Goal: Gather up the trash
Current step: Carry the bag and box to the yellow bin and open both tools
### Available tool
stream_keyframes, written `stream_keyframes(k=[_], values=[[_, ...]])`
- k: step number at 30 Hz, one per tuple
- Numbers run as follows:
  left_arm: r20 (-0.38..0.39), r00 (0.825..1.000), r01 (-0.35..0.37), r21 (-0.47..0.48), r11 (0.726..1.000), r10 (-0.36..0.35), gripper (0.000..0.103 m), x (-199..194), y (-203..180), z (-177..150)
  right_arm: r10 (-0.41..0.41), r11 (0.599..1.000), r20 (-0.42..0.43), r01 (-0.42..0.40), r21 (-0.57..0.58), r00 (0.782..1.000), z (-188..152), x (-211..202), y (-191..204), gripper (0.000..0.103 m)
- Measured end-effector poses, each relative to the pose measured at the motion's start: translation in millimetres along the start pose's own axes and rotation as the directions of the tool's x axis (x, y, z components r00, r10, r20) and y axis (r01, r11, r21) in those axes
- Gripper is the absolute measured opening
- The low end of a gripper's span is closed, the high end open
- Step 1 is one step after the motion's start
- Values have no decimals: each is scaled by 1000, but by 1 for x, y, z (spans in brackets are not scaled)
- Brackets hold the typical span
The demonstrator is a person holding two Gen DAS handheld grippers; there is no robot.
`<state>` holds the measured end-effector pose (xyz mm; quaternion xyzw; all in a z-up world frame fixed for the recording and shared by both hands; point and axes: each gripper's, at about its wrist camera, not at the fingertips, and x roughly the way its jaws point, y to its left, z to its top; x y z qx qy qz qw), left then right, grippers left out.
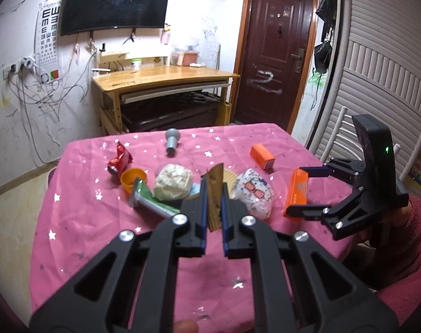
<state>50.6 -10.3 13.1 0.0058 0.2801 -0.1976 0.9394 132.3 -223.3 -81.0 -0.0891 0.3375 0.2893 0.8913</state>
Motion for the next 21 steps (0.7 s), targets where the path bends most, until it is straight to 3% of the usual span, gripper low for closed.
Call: stream_keyframes(k=[11,21], values=[[12,1000,22,80,997,-23,7,7,-42,22,-95,987,138,76,139,986,-9,-58,-57,86],[5,993,116,169,979,-119,7,38,-101,62,-241,936,187,177,303,952,-35,-101,-128,86]])
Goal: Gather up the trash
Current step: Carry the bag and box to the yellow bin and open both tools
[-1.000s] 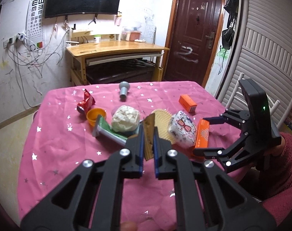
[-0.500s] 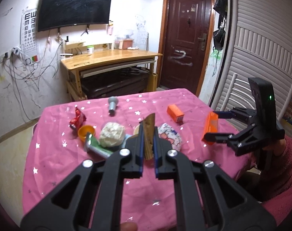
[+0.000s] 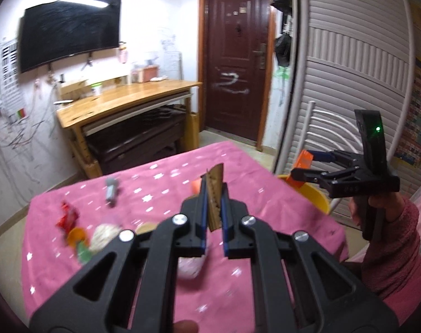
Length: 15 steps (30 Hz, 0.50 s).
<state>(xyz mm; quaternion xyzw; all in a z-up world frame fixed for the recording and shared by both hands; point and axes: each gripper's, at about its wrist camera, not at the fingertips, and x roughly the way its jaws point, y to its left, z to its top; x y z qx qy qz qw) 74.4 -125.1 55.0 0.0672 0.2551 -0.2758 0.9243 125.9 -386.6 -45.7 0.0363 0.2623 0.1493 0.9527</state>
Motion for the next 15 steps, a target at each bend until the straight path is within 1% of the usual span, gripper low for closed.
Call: stream_keyframes(k=[2,6,9,11,15], values=[[-10,999,42,26,999,-42,7,17,-17,12,-43,999,4,43,25,999,-2,-5,-17,86],[-38,993,113,62,992,-111,7,47,-51,31,-114,987,-5,114,113,993,-11,-9,-59,86],[-60,986,160,93,983,-155,7,68,-77,42,-146,973,-24,148,177,989,-19,-10,-87,86],[-74,979,197,104,975,-190,7,84,-94,49,-155,967,-37,160,199,987,-24,-7,-100,86],[-107,967,241,99,966,-230,7,109,-113,56,-173,956,-77,186,226,982,-35,2,-115,86]])
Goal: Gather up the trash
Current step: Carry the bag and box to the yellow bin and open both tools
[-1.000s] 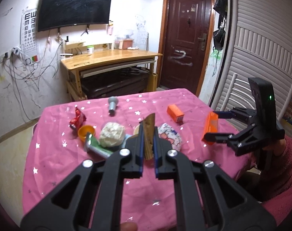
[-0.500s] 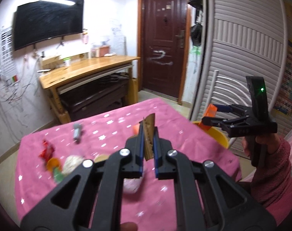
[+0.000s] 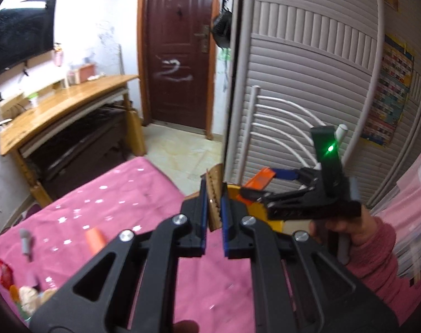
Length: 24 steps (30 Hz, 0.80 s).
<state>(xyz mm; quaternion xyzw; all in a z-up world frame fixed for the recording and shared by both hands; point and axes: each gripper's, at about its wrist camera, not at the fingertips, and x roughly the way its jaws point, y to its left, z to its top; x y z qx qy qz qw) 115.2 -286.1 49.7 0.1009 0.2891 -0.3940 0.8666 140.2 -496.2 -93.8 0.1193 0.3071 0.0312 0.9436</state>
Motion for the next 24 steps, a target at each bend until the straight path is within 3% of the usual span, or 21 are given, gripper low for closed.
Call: stream_keyframes(k=[6,17,18,19,20,21,22,24], values=[[-62,997,34,-47,998,-37,7,47,-3,19,-34,999,-51,33,-7,998,-8,16,-6,86],[-151,987,46,-83,995,-58,7,101,-9,23,-31,999,-130,33,17,991,-14,32,-16,88],[-157,986,40,-86,996,-53,10,104,-9,22,-29,999,-137,31,17,990,-14,33,-16,88],[-165,985,32,-94,995,-48,25,108,-8,21,-28,999,-141,31,19,990,-15,33,-17,88],[-172,984,31,-102,994,-48,49,111,-8,21,-26,999,-143,30,22,989,-15,33,-17,88],[-175,984,27,-109,994,-46,59,113,-6,20,-20,999,-147,24,25,989,-15,34,-18,89],[-171,985,13,-113,994,-32,67,115,-6,19,-19,999,-149,23,23,989,-15,34,-18,89],[-175,984,3,-113,994,-23,67,119,-7,18,-24,1000,-151,27,16,988,-16,34,-18,90]])
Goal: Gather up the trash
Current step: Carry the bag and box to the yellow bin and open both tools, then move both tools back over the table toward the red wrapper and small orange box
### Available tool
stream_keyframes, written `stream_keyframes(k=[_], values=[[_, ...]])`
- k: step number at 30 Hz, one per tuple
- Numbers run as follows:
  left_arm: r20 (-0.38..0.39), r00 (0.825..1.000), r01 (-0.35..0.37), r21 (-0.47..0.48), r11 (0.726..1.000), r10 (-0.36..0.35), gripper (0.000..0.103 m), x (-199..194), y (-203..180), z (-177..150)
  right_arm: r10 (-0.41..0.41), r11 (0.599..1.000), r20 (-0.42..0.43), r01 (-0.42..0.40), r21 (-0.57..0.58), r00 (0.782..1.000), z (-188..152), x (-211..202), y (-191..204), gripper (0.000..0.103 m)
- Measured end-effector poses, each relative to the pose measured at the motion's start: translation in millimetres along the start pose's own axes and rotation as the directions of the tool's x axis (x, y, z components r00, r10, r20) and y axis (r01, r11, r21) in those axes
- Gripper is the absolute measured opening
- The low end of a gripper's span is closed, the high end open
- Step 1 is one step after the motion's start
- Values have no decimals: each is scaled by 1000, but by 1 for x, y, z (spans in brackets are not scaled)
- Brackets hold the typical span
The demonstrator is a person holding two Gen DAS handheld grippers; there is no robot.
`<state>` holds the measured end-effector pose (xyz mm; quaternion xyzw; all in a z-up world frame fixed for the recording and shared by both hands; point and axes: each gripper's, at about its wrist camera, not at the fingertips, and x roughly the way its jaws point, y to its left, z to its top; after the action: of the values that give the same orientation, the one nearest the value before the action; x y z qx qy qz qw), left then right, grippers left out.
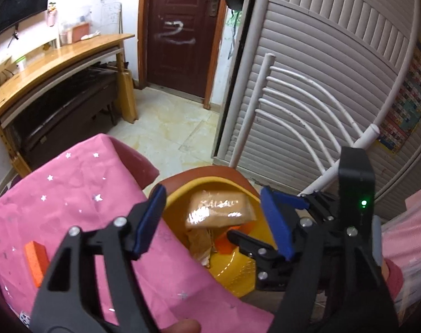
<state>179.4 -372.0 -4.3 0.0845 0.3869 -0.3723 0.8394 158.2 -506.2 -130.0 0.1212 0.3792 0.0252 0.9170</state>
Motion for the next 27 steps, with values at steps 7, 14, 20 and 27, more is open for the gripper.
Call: stream_keyframes(k=[7,14,20,27], values=[[8,1000,-20,-32,999,20,71,-6,10,-3,5,1000,2,-5,2,1000,0,0,0,91],[47,998,-34,-94,995,38,77,-35,31,-10,14,1000,20,-14,-14,1000,2,-3,11,91],[109,986,-104,-165,981,123,86,-77,61,-20,51,996,67,-46,-75,996,7,-16,43,91],[125,957,-231,-215,949,261,88,-120,105,-31,113,986,81,-101,-135,990,20,-15,93,91]])
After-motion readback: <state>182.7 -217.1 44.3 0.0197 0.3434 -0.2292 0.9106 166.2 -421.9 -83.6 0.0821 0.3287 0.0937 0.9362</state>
